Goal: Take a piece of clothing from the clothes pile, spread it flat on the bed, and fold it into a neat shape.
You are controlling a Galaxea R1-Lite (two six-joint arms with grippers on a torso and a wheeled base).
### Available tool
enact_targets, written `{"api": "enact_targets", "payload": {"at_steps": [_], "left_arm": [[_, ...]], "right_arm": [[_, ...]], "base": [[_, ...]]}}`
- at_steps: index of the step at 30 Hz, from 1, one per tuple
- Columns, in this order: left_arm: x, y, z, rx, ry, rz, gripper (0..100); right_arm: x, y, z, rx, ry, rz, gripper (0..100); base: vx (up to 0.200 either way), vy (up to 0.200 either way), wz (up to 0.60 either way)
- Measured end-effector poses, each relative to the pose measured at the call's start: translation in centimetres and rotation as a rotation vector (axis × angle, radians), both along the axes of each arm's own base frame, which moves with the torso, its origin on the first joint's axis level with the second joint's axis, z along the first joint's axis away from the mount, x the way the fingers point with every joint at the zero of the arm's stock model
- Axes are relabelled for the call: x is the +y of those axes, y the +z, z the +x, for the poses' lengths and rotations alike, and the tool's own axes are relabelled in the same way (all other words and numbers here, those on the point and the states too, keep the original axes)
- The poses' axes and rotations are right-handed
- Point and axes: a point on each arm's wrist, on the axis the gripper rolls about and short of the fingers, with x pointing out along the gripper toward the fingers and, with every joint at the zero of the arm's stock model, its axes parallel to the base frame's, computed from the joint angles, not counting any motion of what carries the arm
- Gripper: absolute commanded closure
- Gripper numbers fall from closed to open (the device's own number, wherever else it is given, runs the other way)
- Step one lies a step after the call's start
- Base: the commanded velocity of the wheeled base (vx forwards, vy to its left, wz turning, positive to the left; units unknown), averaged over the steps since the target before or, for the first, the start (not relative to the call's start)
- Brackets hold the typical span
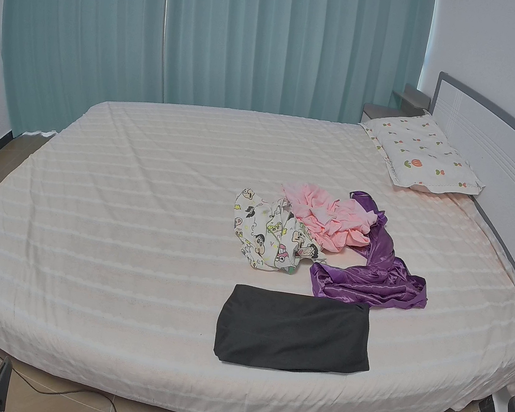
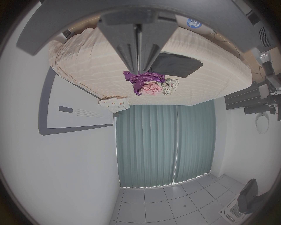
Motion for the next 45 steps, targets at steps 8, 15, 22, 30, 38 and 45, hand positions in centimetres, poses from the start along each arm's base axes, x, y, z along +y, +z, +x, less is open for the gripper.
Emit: {"api": "enact_targets", "payload": {"at_steps": [8,15,22,30,38,45], "left_arm": [[0.00,0.00,0.00,0.000,0.000,0.000,0],[0.00,0.00,0.00,0.000,0.000,0.000,0],[0.00,0.00,0.01,0.001,0.000,0.000,0],[0.00,0.00,0.01,0.001,0.000,0.000,0],[0.00,0.00,0.01,0.001,0.000,0.000,0],[0.00,0.00,0.01,0.001,0.000,0.000,0]], "right_arm": [[0.00,0.00,0.00,0.000,0.000,0.000,100],[0.00,0.00,0.00,0.000,-0.001,0.002,100],[0.00,0.00,0.00,0.000,-0.001,0.001,100],[0.00,0.00,0.01,0.001,-0.001,0.003,100],[0.00,0.00,0.01,0.001,-0.001,0.001,100],[0.00,0.00,0.01,0.001,-0.001,0.004,100]], "base": [[0.000,0.000,0.00],[0.000,0.000,0.00],[0.000,0.000,0.00],[0.000,0.000,0.00],[0.000,0.000,0.00],[0.000,0.000,0.00]]}}
